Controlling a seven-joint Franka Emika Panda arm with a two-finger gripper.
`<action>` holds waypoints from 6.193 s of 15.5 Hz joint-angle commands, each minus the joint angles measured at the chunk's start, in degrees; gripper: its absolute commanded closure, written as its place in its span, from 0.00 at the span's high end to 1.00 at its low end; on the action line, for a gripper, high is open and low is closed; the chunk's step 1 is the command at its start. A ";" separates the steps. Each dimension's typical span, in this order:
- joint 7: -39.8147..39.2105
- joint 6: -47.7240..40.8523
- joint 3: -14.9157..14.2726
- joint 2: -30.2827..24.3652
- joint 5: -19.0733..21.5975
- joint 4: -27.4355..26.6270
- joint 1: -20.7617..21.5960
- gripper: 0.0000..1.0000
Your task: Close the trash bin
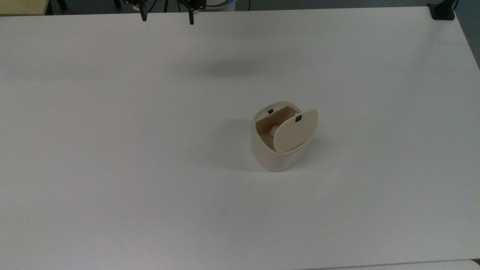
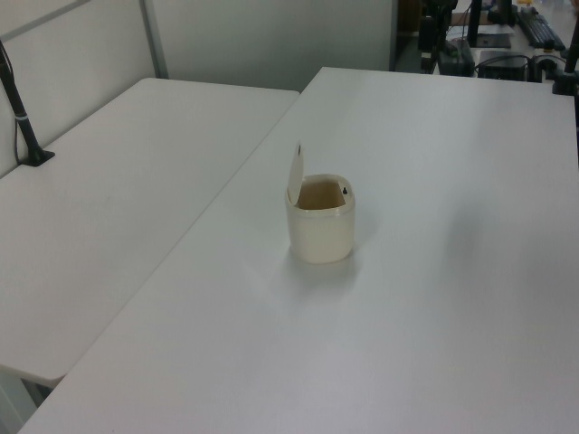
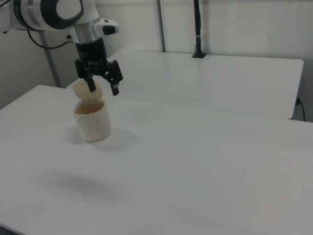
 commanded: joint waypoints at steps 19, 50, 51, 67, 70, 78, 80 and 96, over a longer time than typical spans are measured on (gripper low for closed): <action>-0.91 2.31 0.17 -0.36 -0.62 -1.90 0.49 0.07; -6.09 49.78 0.52 16.96 -0.88 1.88 20.53 0.07; -6.88 48.38 0.52 16.96 -0.88 1.88 20.53 0.07; -16.64 27.45 -0.18 17.22 -0.88 1.09 20.00 0.07; -16.56 27.36 -0.18 18.18 -0.88 0.13 20.00 0.07; -16.12 27.36 -0.27 20.48 -0.79 0.56 19.56 0.07; -16.12 26.31 -0.44 19.52 -0.36 1.35 19.47 0.07; -3.12 0.30 -0.45 1.59 0.00 1.09 1.02 0.10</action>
